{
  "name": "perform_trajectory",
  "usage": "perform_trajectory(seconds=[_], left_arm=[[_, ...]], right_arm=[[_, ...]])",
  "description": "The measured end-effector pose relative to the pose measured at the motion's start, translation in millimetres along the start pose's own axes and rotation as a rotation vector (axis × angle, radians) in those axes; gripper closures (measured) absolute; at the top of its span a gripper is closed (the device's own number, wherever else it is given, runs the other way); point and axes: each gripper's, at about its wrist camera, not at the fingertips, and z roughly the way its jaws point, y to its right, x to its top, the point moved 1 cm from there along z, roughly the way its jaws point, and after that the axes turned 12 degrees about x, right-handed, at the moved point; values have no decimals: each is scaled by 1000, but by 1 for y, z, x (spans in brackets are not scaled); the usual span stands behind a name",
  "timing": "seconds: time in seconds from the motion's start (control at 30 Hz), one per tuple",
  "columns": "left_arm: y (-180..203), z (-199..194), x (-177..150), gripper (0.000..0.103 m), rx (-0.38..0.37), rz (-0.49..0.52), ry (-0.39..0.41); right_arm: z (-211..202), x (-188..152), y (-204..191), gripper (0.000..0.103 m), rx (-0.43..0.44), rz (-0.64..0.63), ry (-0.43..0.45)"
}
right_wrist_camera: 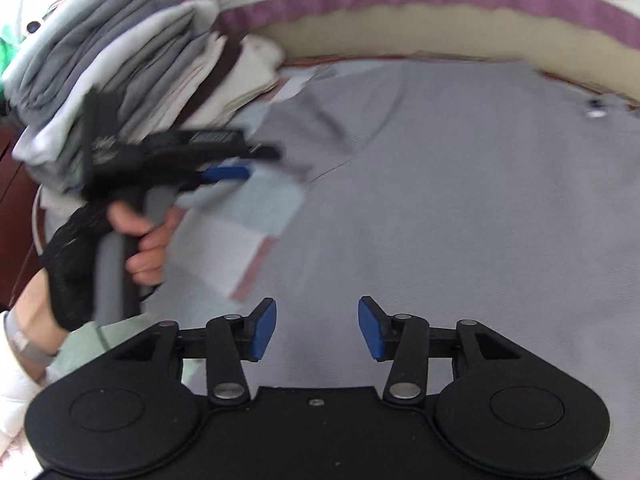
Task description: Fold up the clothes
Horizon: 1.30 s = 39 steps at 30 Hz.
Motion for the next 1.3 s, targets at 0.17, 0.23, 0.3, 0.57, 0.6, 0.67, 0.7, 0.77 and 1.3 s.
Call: perform_trajectory(seconds=[0.17,0.23,0.3,0.57,0.6,0.67,0.7,0.77,1.3], left_arm=[[25,10,11,48,-9,146,21],[32,15,13,48,34,170,63],[32,17,16,48,42,152,96],[15,-21,14,97,165,69,244],[18,-30,12,97,189,98,274],[19,-45,14,97,190,116,306],[19,-52,14,97,191,124,321],[18,-56,15,97,204,141,327],[-3,-36,3,91,469,140,185]], right_arm=[[38,4,-6,43,1,46,-50],[47,6,-7,39,-4,50,-50],[55,7,-9,34,-9,49,-47],[57,-19,-26,34,-61,-7,0],[60,-22,-32,34,-84,-58,-5],[67,-28,-44,35,-126,-173,-15],[69,-32,-49,53,-135,-234,-11],[70,-37,-56,88,-148,-325,-3],[35,-47,-36,96,257,-62,-10]])
